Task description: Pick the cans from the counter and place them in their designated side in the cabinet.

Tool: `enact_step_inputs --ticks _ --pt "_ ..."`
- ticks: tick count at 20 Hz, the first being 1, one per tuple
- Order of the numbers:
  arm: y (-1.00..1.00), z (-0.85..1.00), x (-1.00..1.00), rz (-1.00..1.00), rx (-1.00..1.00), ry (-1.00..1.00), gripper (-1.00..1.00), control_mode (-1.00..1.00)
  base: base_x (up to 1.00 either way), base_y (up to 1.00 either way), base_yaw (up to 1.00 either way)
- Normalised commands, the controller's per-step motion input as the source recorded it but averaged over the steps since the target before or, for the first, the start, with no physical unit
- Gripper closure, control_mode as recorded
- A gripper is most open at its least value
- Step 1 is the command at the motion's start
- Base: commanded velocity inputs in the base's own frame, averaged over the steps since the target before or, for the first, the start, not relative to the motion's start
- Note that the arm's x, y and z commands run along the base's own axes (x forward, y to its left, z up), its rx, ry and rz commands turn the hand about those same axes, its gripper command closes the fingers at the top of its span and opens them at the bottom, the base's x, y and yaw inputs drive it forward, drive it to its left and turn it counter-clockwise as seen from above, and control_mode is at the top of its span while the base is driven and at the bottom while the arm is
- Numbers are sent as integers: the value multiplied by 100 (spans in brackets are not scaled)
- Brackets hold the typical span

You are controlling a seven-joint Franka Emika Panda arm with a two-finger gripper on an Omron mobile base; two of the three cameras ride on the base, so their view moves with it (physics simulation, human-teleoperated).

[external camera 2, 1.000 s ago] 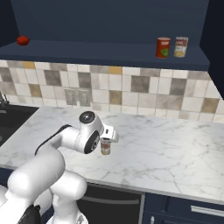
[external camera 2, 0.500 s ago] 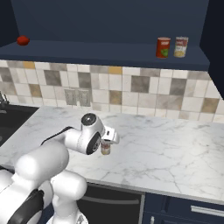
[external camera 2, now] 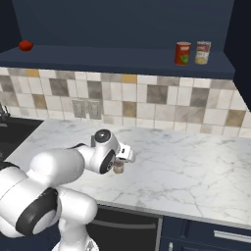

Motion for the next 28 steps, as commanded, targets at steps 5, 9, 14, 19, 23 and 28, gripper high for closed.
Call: enact_step_inputs --ticks 5,9,14,19,23,28 --pt "-7 -20 16 -2 2 0 -100 -100 0 0 0" --pt "-2 -23 17 -2 1 0 100 -100 0 0 0" --pt "-7 -8 9 -2 2 0 100 -100 0 0 0" --pt "-11 8 0 -2 4 0 100 -100 0 0 0" --pt "-2 22 0 -2 4 0 100 -100 0 0 0" --pt "-1 40 0 -1 3 -4 100 -100 0 0 0"
